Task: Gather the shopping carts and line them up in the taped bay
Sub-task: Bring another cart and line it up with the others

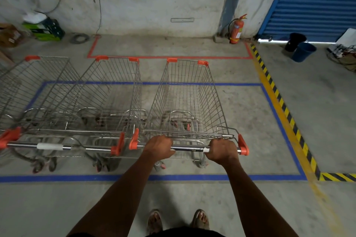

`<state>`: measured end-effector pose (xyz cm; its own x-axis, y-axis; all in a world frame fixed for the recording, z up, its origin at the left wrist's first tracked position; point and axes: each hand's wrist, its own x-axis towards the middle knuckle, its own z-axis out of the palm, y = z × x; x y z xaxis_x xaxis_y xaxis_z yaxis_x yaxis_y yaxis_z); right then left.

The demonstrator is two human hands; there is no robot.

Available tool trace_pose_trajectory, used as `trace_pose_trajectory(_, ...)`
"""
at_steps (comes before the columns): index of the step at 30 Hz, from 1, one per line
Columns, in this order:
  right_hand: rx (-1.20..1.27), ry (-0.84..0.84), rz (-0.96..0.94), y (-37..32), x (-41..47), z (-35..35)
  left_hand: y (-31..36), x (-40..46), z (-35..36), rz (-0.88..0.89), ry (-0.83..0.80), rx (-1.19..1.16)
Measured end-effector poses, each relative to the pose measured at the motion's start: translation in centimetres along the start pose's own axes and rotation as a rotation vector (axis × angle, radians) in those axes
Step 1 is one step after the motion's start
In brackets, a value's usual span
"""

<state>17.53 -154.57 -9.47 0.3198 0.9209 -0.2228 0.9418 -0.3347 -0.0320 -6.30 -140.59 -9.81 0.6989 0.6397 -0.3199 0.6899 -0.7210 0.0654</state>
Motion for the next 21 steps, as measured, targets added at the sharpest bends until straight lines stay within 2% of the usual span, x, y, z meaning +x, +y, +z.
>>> trace_pose_trajectory(21,-0.011,0.021,-0.005,0.03,-0.35,0.08,0.1,0.02,0.35,-0.017,0.017,0.011)
